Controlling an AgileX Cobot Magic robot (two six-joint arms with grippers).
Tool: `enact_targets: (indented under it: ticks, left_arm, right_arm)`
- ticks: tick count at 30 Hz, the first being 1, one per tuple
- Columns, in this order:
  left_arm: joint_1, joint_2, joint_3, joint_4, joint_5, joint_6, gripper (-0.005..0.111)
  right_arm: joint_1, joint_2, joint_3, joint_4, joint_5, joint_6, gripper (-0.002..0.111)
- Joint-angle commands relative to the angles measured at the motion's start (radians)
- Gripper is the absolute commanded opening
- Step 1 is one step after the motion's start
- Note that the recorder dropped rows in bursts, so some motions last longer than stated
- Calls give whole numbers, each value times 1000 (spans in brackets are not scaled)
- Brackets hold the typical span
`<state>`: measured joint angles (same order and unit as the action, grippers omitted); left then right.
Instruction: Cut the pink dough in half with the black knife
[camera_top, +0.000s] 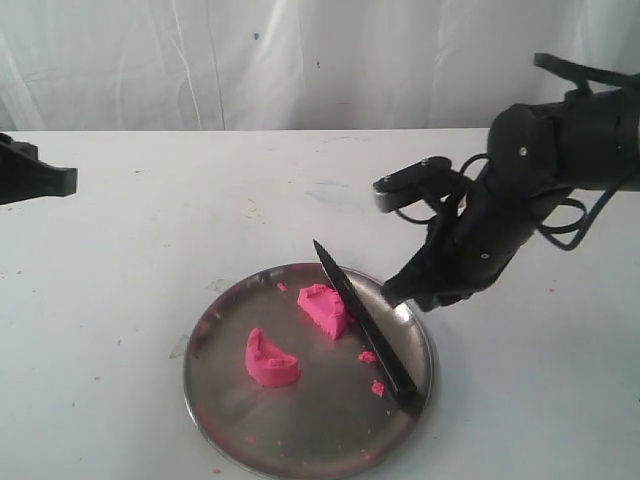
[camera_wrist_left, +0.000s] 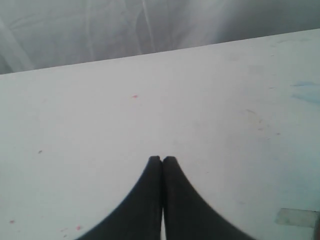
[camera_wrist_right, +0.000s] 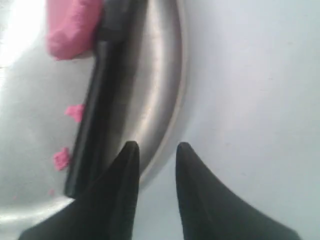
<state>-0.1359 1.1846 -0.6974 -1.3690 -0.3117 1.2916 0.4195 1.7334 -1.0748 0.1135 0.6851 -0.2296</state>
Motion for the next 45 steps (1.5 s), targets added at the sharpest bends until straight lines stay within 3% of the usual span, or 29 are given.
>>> enact_targets:
  ticks: [1, 6, 11, 15, 20, 23, 25, 29, 34, 45]
  left_arm:
    - [6, -9, 56, -12, -183, -7, 0]
    - [15, -11, 133, -14, -382, -193, 0]
    - [52, -38, 179, -14, -403, -228, 0]
    - [54, -195, 179, -30, -371, -201, 0]
    - [54, -590, 179, -113, -286, 51, 0]
    - [54, -762, 179, -305, -336, 274, 0]
    - [54, -810, 182, -375, -417, 323, 0]
    - [54, -836, 184, -375, -486, 323, 0]
    - [54, -836, 184, -375, -482, 323, 0]
    - [54, -836, 184, -375, -482, 323, 0]
  right_arm:
    - [-146, -5, 19, -25, -98, 64, 20]
    - [-246, -46, 40, -17, -164, 84, 0]
    - [-290, -168, 42, -17, -211, 116, 0]
    - [-309, -325, 89, -17, -311, 140, 0]
    - [-309, -701, 189, -12, -464, 140, 0]
    - [-309, -991, 285, -21, -550, 100, 0]
    - [-309, -1123, 346, -24, -552, 42, 0]
    - [-309, -1331, 457, -24, -536, 7, 0]
    - [-309, -1462, 482, -18, -379, 17, 0]
    - [-309, -1486, 482, -34, -384, 16, 0]
